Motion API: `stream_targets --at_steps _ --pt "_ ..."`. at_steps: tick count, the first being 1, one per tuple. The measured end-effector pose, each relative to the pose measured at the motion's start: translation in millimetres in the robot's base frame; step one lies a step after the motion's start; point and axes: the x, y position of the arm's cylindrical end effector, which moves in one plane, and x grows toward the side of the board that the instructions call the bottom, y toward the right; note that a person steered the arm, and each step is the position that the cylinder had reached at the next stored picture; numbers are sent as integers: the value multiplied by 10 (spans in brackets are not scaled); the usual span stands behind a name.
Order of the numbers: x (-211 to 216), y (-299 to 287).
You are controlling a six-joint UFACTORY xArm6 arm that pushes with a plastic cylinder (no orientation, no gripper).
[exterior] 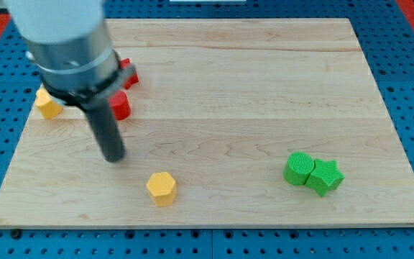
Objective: Place yellow heart to the top left of yellow hexagon
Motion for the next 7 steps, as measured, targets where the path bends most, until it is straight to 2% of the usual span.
stream_targets --at_steps 1,2,3,4,5,6,7 --pt "-46 -804" --pt "-498 -1142" --pt "-724 -1388" --pt "-1188 -688" --pt "-752 -619" --pt "-560 -319" --pt "-693 -106"
